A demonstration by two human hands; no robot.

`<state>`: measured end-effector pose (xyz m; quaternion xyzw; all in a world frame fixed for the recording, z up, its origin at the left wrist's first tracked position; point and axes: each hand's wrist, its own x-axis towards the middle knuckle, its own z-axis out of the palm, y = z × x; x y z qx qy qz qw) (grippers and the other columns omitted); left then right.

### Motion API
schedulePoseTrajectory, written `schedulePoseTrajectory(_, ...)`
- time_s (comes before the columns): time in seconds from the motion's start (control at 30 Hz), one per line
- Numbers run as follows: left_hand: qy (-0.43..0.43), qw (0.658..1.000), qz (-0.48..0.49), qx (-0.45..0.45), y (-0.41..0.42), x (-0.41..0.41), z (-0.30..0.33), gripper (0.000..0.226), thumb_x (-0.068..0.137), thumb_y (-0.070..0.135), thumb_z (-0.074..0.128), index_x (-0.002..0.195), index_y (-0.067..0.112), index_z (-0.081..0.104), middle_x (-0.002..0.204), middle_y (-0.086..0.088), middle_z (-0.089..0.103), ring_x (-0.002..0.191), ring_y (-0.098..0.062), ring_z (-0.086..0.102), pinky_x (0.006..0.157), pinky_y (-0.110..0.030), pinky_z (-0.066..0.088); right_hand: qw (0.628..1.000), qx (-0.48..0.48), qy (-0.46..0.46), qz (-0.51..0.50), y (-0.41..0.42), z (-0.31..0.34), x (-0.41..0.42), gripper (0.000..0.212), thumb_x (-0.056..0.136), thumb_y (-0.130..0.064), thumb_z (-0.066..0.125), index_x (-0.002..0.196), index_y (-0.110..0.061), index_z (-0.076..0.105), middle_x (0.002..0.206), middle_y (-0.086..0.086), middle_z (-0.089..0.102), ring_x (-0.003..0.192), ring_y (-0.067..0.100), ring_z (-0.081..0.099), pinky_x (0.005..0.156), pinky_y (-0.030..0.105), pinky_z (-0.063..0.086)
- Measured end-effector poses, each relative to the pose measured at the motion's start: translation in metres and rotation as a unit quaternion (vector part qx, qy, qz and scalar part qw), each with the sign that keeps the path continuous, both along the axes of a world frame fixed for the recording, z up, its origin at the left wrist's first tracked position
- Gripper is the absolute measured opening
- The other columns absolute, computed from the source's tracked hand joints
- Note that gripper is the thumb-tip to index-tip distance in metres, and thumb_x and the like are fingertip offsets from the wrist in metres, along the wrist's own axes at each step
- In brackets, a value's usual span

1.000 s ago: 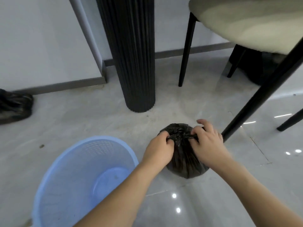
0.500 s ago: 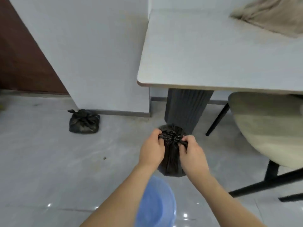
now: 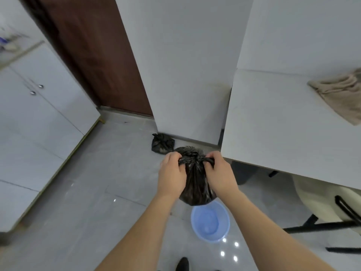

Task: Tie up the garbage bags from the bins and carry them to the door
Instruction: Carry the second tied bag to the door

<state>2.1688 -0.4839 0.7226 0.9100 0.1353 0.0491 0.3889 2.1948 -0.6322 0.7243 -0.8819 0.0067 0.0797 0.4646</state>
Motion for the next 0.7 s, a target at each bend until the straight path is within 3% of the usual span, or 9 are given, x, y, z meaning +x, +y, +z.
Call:
schedulePoseTrajectory(0.07, -0.001, 0.999, 0.033, -0.021, 0.019, -0.006, 0.005, 0.017, 0.091, 0.007, 0.047, 0.104, 0.011, 0.057, 0.107, -0.006, 0.057, 0.101, -0.024, 0.054, 0.09, -0.04, 0.045, 1.0, 0.016, -0.002, 0.017, 0.021, 0.005, 0.0, 0.01, 0.092, -0.02, 0.047, 0.098, -0.025, 0.053, 0.086, -0.006, 0.065, 0.079, 0.014, 0.061, 0.068, 0.032, 0.048)
schedulePoseTrajectory(0.17, 0.032, 0.997, 0.029, -0.062, 0.055, -0.007, 0.001, 0.014, 0.094, 0.01, 0.044, 0.095, 0.022, 0.052, 0.093, 0.003, 0.06, 0.088, -0.018, 0.058, 0.074, -0.031, 0.047, 0.999, 0.024, 0.006, 0.031, 0.054, 0.004, 0.01, 0.007, 0.09, -0.021, 0.053, 0.092, -0.026, 0.056, 0.082, -0.01, 0.065, 0.075, 0.004, 0.06, 0.063, 0.021, 0.044)
schedulePoseTrajectory(0.3, 0.065, 0.993, 0.007, -0.094, 0.114, 0.014, -0.007, 0.02, 0.097, 0.017, 0.043, 0.087, 0.033, 0.045, 0.079, 0.012, 0.058, 0.073, -0.01, 0.056, 0.057, -0.019, 0.035, 0.999, 0.022, 0.001, 0.025, 0.103, 0.0, 0.033, 0.009, 0.086, -0.022, 0.06, 0.085, -0.031, 0.061, 0.082, -0.018, 0.065, 0.077, -0.005, 0.057, 0.062, 0.012, 0.04)
schedulePoseTrajectory(0.5, 0.082, 0.989, -0.021, -0.121, 0.195, 0.083, -0.01, 0.01, 0.098, 0.021, 0.042, 0.097, 0.024, 0.051, 0.086, 0.002, 0.062, 0.078, -0.016, 0.059, 0.064, -0.031, 0.045, 0.996, 0.063, 0.002, -0.06, 0.184, -0.004, 0.079, 0.012, 0.085, -0.022, 0.06, 0.089, -0.032, 0.065, 0.086, -0.02, 0.066, 0.083, -0.002, 0.058, 0.069, 0.014, 0.039)
schedulePoseTrajectory(0.7, 0.112, 0.983, -0.051, -0.136, 0.224, 0.166, -0.037, 0.01, 0.097, 0.021, 0.044, 0.096, 0.027, 0.052, 0.086, 0.003, 0.063, 0.077, -0.011, 0.059, 0.062, -0.025, 0.042, 0.99, 0.087, 0.042, -0.101, 0.21, -0.027, 0.15, 0.011, 0.084, -0.022, 0.065, 0.085, -0.033, 0.064, 0.086, -0.019, 0.065, 0.08, -0.011, 0.056, 0.061, 0.004, 0.037)
